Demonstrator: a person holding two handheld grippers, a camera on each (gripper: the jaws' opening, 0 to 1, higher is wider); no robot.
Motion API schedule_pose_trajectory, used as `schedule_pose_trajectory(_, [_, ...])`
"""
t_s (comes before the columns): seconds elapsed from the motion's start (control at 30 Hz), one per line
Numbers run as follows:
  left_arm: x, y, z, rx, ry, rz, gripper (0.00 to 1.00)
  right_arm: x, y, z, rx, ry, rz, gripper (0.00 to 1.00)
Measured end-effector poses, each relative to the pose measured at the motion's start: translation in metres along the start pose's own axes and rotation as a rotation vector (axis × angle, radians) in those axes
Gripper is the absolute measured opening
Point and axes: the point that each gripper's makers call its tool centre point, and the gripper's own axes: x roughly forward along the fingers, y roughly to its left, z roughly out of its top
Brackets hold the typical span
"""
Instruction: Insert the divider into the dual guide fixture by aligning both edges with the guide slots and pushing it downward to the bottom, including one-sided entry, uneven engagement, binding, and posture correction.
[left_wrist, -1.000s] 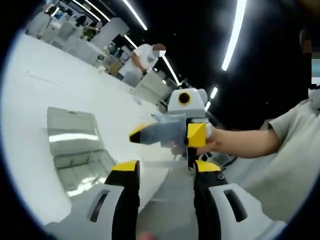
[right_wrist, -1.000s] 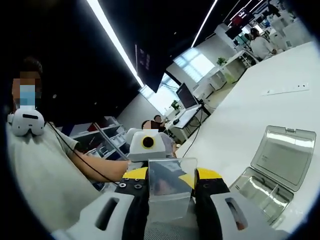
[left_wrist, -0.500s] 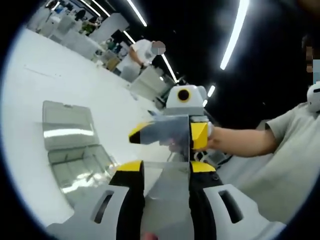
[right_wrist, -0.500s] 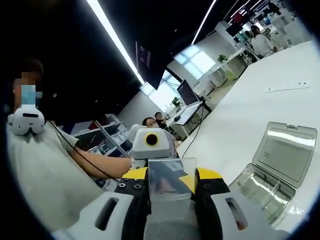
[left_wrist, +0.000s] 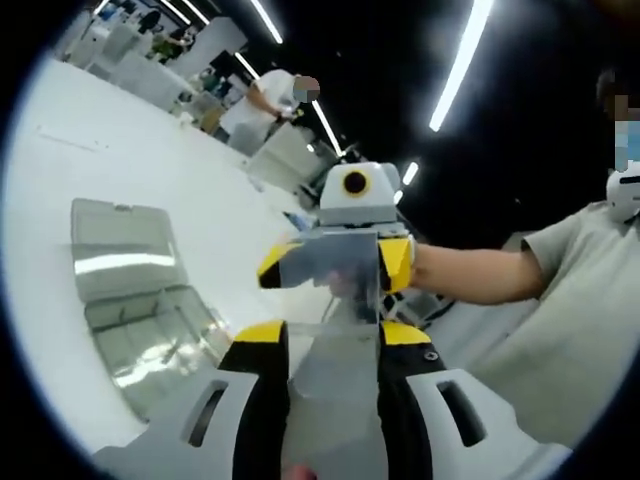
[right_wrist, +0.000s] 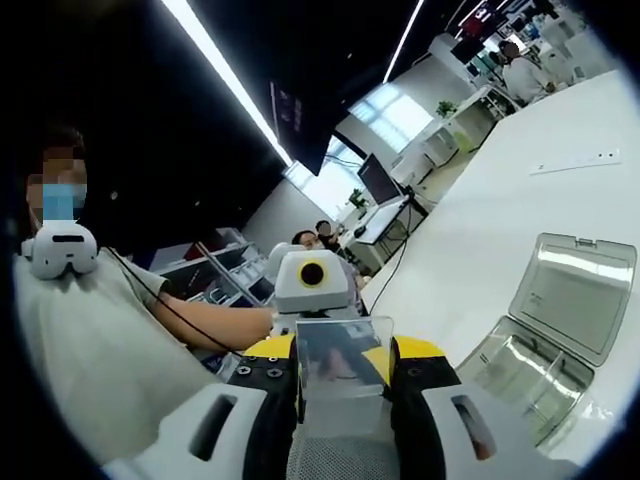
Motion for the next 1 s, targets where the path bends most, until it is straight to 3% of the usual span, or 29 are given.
schedule_pose_trajectory(0.33, [-0.005,0.0,-0.005,-0.029,0.005,-0.029,0.3,0.003,-0.001,-0.004,0.052,-0.009,0.037,0.32])
schedule_pose_trajectory(0.63, [-0.008,0.003,-0.005,-0.049,0.009,-0.025,0.31,0.007,-0.003,-0.003,0.064,-0.026,0.028,0.31])
schedule_pose_trajectory(0.77, [-0.009,0.007,-0.002,-0.031,0.006,0.007,0.32,0.008,-0.007,0.0,0.059,-0.041,0.007,0.31])
schedule_pose_trajectory(1.0, [-0.017,0.014,-0.003,0.069,0.075,0.123,0.34,0.012,-0.014,0.0,0.067,-0.04,-0.032,0.3])
